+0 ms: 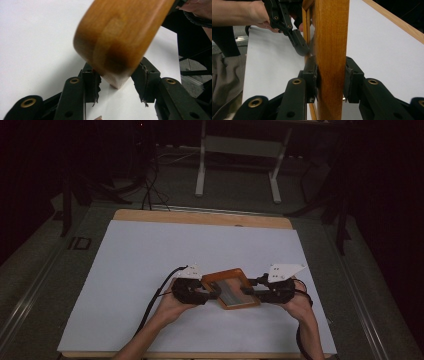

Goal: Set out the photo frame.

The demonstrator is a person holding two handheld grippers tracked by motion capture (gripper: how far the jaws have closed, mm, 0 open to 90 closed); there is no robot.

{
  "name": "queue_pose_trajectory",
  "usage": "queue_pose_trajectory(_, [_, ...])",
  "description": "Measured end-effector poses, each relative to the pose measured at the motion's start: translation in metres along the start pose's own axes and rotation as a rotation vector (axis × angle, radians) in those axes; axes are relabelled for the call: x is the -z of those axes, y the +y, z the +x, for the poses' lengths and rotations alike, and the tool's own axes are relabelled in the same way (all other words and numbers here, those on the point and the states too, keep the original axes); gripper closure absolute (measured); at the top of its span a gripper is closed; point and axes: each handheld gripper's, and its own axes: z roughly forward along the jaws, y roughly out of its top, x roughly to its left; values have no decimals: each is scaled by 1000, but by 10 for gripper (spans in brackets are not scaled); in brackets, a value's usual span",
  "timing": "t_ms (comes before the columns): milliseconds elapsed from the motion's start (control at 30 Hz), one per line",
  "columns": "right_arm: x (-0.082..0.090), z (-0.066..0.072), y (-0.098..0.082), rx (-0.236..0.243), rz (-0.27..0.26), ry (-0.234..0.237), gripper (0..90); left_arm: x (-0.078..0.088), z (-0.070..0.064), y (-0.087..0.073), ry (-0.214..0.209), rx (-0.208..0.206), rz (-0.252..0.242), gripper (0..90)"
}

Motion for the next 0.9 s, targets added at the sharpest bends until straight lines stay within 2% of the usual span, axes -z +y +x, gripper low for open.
queue_pose_trajectory(233, [1, -1, -1, 3, 2, -6, 677, 2, 0, 2, -12, 11, 5, 612])
queue_pose_trajectory(433, [0, -1, -1, 1, 13, -11, 678, 12, -2, 7, 4, -2, -7, 620])
queue_pose_trajectory(900, [1, 1, 7, -13, -37, -5, 680, 31, -6, 18, 22, -30, -43, 629])
